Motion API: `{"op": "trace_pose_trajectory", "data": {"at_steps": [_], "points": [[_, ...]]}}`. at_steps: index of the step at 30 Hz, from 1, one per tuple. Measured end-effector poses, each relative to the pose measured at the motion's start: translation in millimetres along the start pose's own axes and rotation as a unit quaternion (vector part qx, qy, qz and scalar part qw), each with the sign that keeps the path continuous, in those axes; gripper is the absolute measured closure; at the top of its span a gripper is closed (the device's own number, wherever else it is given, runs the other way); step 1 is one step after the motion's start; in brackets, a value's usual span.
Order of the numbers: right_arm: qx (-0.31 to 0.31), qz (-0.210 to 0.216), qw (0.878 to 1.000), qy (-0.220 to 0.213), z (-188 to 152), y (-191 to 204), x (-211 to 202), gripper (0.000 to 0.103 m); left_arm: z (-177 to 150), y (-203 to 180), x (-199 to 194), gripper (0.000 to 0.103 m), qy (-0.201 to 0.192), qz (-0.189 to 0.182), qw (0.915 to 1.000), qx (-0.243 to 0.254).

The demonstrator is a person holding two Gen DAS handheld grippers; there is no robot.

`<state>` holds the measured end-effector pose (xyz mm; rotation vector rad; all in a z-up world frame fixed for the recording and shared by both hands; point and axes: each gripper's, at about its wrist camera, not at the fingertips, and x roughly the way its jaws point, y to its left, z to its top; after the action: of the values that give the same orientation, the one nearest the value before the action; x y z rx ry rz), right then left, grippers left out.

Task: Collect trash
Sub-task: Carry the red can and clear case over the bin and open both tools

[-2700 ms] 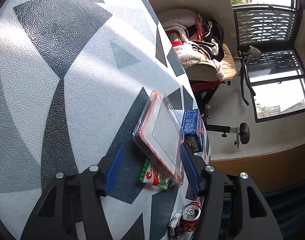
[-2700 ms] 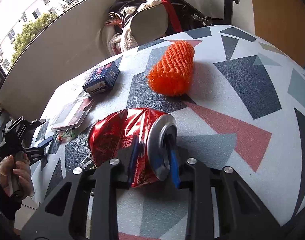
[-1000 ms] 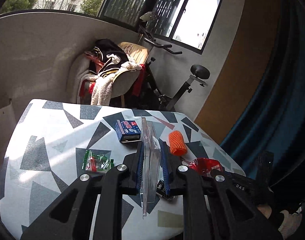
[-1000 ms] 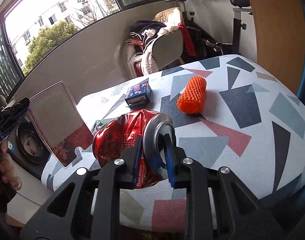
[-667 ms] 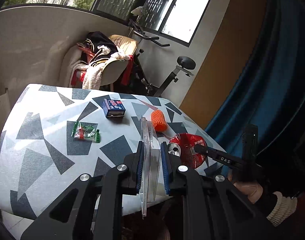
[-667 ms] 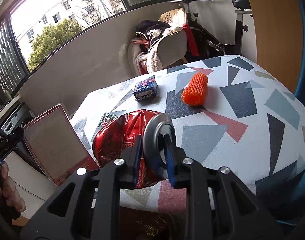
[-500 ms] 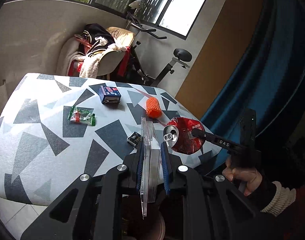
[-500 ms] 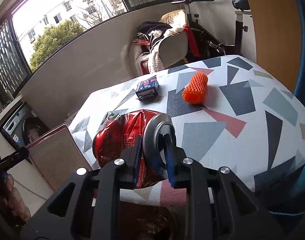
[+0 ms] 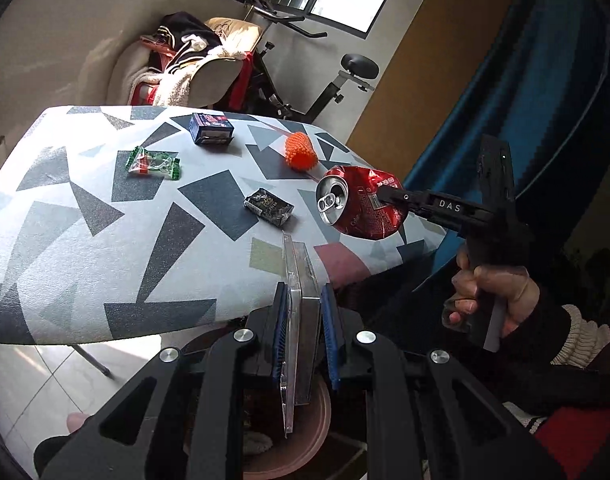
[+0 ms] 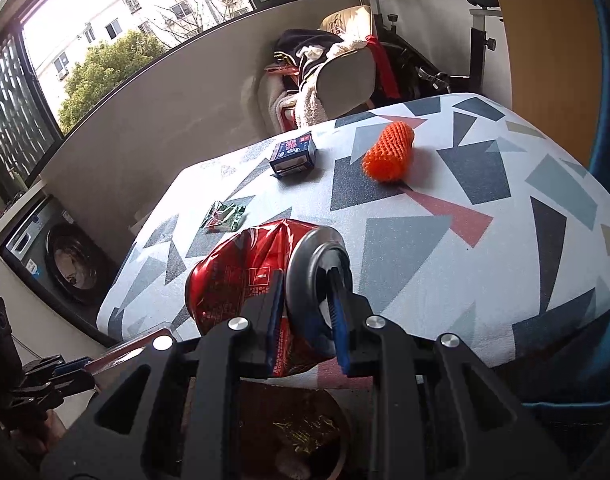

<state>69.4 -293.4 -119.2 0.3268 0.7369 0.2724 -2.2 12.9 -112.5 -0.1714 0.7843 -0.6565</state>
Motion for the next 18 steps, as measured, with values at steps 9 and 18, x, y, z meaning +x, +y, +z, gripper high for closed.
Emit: {"op": "trace_pose_trajectory", "data": {"at_steps": [9, 18], "points": [[0.002, 0.000, 1.000, 0.003, -1, -2, 1, 0.078, -5, 4, 17, 0.085, 0.022, -0.003, 0.9997, -0.014], [-0.022, 0.019, 0.999, 0.024, -15, 12, 9, 0.078, 7, 4, -5, 0.012, -0.015, 0.060, 0.9980, -0.010]]}}
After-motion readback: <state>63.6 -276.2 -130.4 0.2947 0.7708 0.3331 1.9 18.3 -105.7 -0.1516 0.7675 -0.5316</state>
